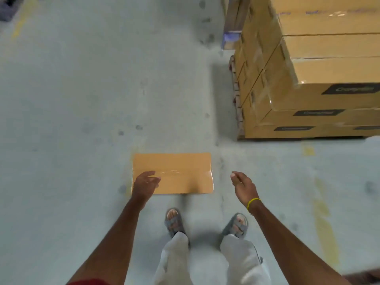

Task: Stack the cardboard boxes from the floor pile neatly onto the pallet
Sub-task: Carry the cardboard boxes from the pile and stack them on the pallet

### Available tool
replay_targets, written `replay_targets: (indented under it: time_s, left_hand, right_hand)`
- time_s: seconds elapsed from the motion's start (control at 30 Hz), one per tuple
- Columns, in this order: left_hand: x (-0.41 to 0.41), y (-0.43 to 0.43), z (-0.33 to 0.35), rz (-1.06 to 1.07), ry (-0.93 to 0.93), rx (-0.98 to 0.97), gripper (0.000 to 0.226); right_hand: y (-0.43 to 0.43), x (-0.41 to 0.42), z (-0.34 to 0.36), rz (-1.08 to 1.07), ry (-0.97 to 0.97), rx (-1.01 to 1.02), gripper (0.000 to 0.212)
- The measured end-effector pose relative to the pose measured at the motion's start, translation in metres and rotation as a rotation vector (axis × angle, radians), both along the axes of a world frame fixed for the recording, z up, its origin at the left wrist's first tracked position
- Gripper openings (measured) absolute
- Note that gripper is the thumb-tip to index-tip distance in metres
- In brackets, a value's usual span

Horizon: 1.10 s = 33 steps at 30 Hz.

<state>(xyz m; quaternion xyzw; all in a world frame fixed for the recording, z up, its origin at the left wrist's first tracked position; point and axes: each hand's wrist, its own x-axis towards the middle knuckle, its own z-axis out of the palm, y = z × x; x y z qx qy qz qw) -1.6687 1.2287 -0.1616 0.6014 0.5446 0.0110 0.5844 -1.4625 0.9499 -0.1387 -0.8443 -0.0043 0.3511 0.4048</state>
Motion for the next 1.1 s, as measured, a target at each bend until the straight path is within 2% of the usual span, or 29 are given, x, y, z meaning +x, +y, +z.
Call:
replay_targets:
  time_s: [0.07, 0.17, 0.33, 0.47, 0.57, 0.63, 0.7, 0.8, 0.9, 1.03, 1.07, 1.1]
  left_hand:
    - [-0.012, 0.022, -0.020, 0.003, -0.002, -0.023, 0.042]
    - [-0.025, 0.053, -0.068, 0.041, 0.063, -0.045, 0.041]
    - [-0.039, 0.094, -0.195, 0.016, 0.222, -0.070, 0.050]
    - [-0.044, 0.116, -0.296, 0.005, 0.367, 0.048, 0.072]
    - [-0.054, 0.127, -0.359, 0.078, 0.504, 0.148, 0.089]
    - [-0.061, 0.130, -0.391, 0.152, 0.603, 0.159, 0.101]
    - [-0.073, 0.134, -0.416, 0.172, 0.656, 0.132, 0.108]
    - [-0.093, 0.143, -0.440, 0.156, 0.532, -0.034, 0.120]
    - [-0.104, 0.151, -0.441, 0.118, 0.456, -0.071, 0.126]
    - [-0.094, 0.162, -0.391, 0.187, 0.366, -0.130, 0.124]
    - [-0.092, 0.163, -0.377, 0.145, 0.360, -0.147, 0.111]
    - [-0.090, 0.163, -0.361, 0.102, 0.335, -0.161, 0.083]
  right_hand:
    - [0.017, -0.009, -0.017, -0.030, 0.007, -0.024, 0.027]
    - [0.035, -0.017, -0.056, -0.058, 0.005, -0.073, 0.030]
    - [0.061, -0.013, -0.179, -0.050, 0.020, -0.181, 0.037]
    - [0.072, -0.008, -0.285, -0.100, 0.062, -0.209, 0.042]
    - [0.075, -0.005, -0.355, -0.117, 0.077, -0.250, 0.053]
    - [0.075, -0.006, -0.395, -0.125, 0.123, -0.295, 0.063]
    - [0.073, -0.010, -0.426, -0.127, 0.209, -0.340, 0.063]
    - [0.064, -0.015, -0.458, -0.112, 0.272, -0.331, 0.046]
    - [0.060, -0.016, -0.458, -0.166, 0.290, -0.264, 0.052]
    - [0.062, -0.005, -0.410, -0.299, 0.237, -0.174, 0.056]
    - [0.060, -0.001, -0.395, -0.314, 0.228, -0.166, 0.053]
    - [0.057, 0.004, -0.379, -0.332, 0.217, -0.169, 0.051]
